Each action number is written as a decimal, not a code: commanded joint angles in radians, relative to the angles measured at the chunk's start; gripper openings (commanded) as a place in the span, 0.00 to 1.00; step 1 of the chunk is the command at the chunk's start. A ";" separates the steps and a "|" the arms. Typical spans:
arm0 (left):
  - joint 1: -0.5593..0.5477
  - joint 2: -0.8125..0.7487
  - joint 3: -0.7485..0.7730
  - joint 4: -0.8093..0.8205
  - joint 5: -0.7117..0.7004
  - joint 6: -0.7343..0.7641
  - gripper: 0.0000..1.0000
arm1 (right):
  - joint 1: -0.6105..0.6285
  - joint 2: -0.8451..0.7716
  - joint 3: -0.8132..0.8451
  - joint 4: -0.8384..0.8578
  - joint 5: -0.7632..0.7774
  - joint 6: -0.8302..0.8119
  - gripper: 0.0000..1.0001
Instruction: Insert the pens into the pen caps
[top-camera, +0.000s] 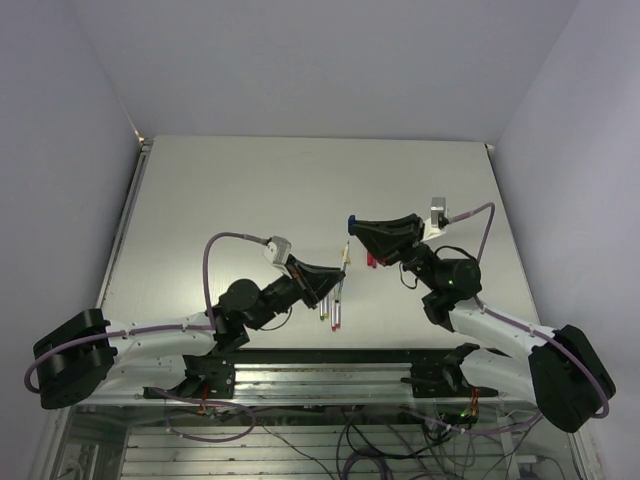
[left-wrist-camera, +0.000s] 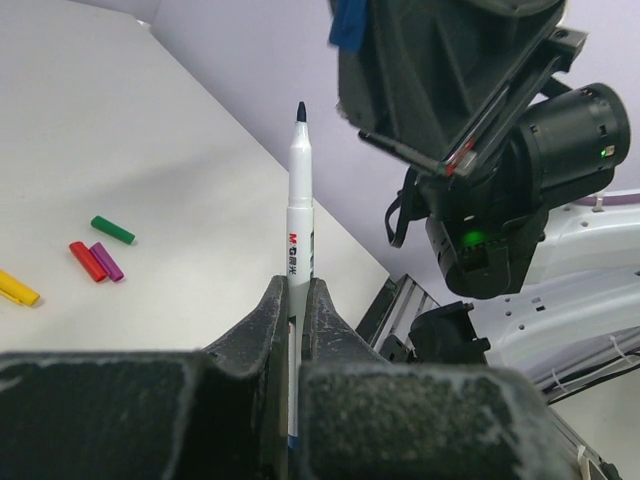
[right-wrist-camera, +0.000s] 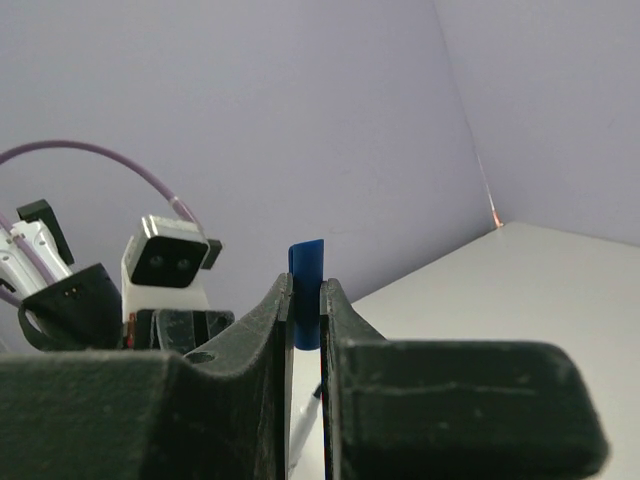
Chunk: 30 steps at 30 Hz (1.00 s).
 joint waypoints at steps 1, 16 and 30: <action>-0.005 -0.019 -0.021 0.059 -0.005 0.001 0.07 | 0.006 -0.029 0.047 0.004 0.016 -0.027 0.00; -0.007 0.076 -0.068 0.356 0.007 0.065 0.07 | 0.034 0.066 -0.013 0.234 0.039 0.102 0.00; -0.008 0.043 -0.070 0.361 0.035 0.118 0.07 | 0.057 0.090 0.004 0.261 0.040 0.076 0.00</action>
